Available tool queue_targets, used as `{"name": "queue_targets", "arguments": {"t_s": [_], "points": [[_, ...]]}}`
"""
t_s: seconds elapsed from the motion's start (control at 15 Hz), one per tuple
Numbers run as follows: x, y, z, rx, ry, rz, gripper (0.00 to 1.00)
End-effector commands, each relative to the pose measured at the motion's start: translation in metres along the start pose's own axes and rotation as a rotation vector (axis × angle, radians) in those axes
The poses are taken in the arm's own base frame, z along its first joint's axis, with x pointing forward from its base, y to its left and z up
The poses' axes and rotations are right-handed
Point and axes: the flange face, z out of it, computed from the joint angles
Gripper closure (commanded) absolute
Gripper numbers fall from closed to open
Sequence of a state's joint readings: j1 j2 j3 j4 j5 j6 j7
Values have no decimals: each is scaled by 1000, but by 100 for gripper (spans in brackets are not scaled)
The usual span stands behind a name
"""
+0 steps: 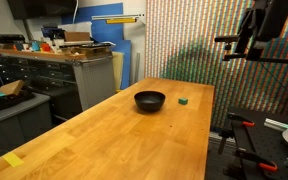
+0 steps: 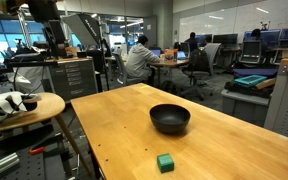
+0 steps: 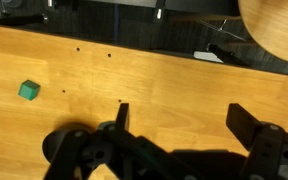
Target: Put the green block in the black bowl
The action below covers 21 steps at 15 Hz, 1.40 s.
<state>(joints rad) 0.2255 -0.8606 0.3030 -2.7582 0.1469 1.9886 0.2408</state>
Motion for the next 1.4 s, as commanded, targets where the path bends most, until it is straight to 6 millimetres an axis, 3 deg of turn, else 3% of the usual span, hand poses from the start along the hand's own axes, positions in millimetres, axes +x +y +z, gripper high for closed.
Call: {"name": "queue_targets", "arguments": {"t_s": [0.0, 0.47, 1.0, 1.33], "points": [[4, 4, 2, -5, 1, 19, 0], [26, 46, 22, -45, -27, 143, 0], [62, 123, 55, -67, 0, 299, 0], [77, 172, 89, -129, 4, 344, 0]]}}
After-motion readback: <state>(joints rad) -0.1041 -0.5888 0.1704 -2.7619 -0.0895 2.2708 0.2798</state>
